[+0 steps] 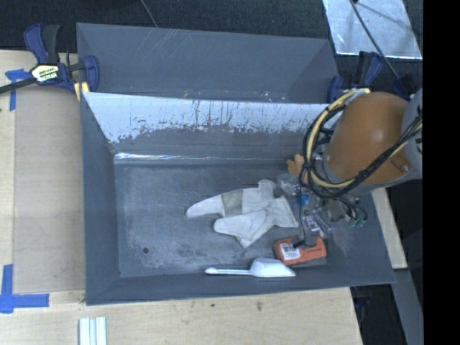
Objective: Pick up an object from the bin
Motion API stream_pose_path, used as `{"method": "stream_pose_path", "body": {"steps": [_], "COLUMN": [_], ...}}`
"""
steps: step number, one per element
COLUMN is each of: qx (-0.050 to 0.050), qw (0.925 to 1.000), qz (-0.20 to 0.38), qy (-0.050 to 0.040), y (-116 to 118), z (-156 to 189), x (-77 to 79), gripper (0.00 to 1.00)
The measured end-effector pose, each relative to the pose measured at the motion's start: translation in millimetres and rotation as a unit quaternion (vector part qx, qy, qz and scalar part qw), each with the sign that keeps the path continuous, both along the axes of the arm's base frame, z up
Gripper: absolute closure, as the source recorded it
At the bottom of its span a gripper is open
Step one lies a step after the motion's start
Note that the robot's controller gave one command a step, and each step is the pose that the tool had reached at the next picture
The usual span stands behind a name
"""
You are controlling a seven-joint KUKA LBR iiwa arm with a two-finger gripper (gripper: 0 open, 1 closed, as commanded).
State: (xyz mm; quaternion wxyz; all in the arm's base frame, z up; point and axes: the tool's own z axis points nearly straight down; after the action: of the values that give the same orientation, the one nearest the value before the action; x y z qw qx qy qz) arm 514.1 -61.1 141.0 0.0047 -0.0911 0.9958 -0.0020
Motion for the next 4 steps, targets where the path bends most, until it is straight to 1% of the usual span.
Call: {"method": "stream_pose_path", "body": {"steps": [1, 2, 3, 4], "qx": [0.002, 0.001, 0.0, -0.001], "qw": [0.9833, 0.9879, 0.9617, 0.9345], "qz": [0.182, 0.155, 0.274, 0.356], "qy": [0.0068, 0.0019, 0.0037, 0.002], "y": [24.1, 44.1, 58.6, 60.1], "z": [-27.4, -29.9, -57.5, -66.2], "x": [17.0, 49.9, 55.2, 60.6], "gripper": [0.0, 0.0, 0.0, 1.0]}}
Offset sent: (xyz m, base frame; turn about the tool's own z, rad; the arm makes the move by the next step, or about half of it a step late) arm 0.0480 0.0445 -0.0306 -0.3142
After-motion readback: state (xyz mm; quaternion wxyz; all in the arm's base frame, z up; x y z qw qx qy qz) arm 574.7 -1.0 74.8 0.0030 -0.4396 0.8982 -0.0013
